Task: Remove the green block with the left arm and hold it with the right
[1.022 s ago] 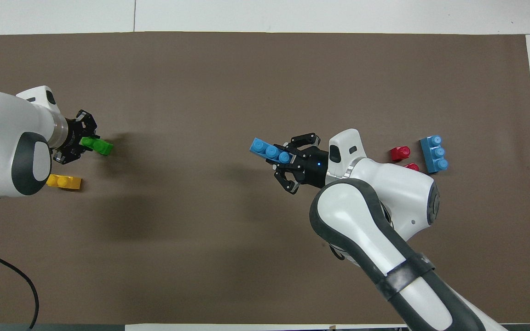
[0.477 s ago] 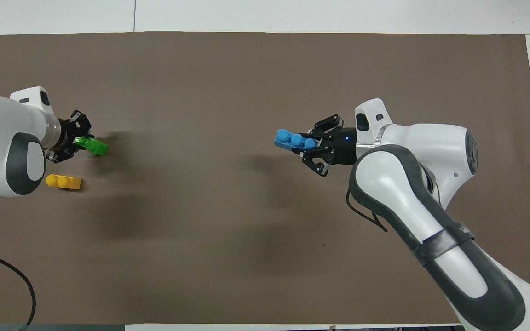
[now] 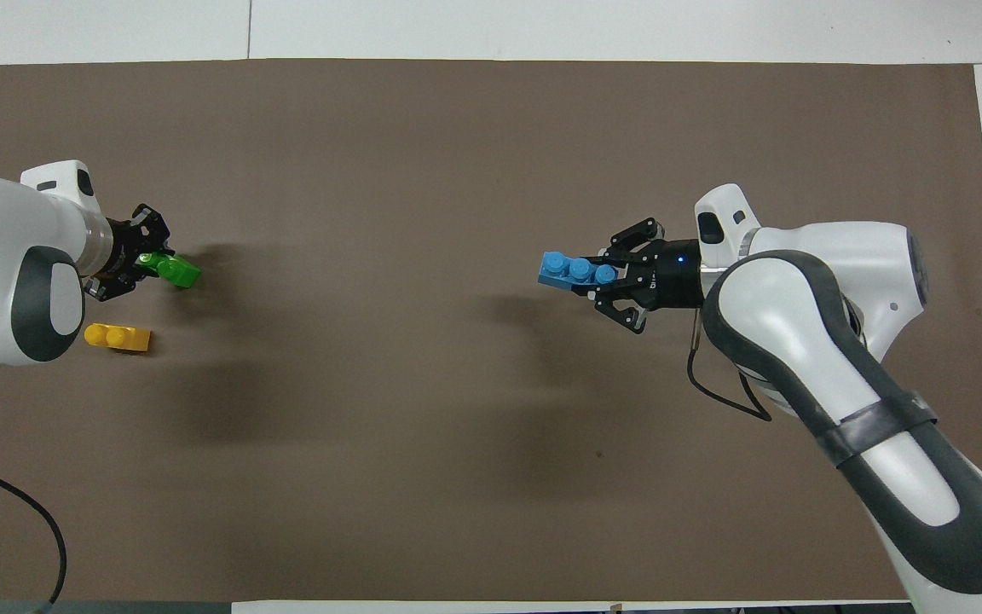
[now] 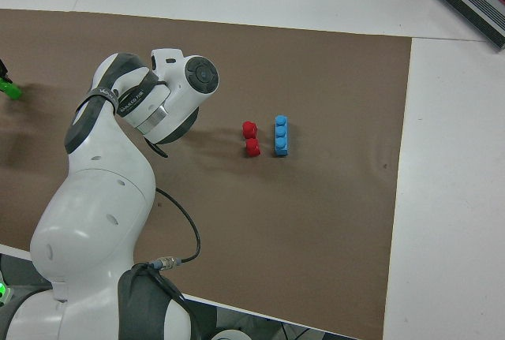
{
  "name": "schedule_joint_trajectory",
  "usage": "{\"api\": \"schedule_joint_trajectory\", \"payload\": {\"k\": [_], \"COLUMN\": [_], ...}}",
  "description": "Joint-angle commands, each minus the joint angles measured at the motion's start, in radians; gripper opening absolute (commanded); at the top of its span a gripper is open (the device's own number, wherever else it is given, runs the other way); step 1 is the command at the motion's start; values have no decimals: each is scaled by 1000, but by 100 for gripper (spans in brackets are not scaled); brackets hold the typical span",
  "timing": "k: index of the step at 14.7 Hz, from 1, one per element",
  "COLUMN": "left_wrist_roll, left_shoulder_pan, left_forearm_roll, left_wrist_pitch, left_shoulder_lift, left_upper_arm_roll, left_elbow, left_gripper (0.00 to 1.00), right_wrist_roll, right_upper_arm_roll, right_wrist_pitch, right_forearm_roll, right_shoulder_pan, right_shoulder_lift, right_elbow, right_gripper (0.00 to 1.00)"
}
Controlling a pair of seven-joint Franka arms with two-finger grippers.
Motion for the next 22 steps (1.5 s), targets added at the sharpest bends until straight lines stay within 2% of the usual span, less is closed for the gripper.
{"api": "schedule_joint_trajectory", "payload": {"k": [1, 2, 3, 4, 10, 16, 22], "left_wrist_roll": [26, 26, 24, 24, 26, 26, 70], "left_shoulder_pan": [10, 10, 8, 5, 10, -4, -38], "left_forearm_roll": [-2, -2, -2, -4, -4, -4, -2], "left_wrist_pitch": [36, 34, 33, 31, -19, -53, -200], "left_shoulder_lift": [39, 36, 36, 31, 5, -66, -81], "left_upper_arm_roll": [-4, -4, -4, -4, -8, -12, -14], "left_elbow": [-2, -2, -2, -2, 24, 29, 140], "left_gripper": [0, 31, 72, 100, 100, 100, 100], "right_wrist_roll": [-67, -86, -115, -150, -371, -507, -653], "right_upper_arm_roll": [9, 9, 9, 9, 8, 8, 8], "right_wrist_pitch": [-66, -80, -92, -103, -190, -324, -327], "right_forearm_roll": [-36, -41, -39, -39, -52, -206, -230], "right_shoulder_pan": [-70, -88, -107, -128, -277, -427, -515], "right_shoulder_lift": [-52, -59, -69, -78, -130, -152, -201], "right_elbow": [-57, -74, -94, -115, -229, -253, -359], "right_gripper": [21, 21, 21, 22, 23, 23, 23]}}
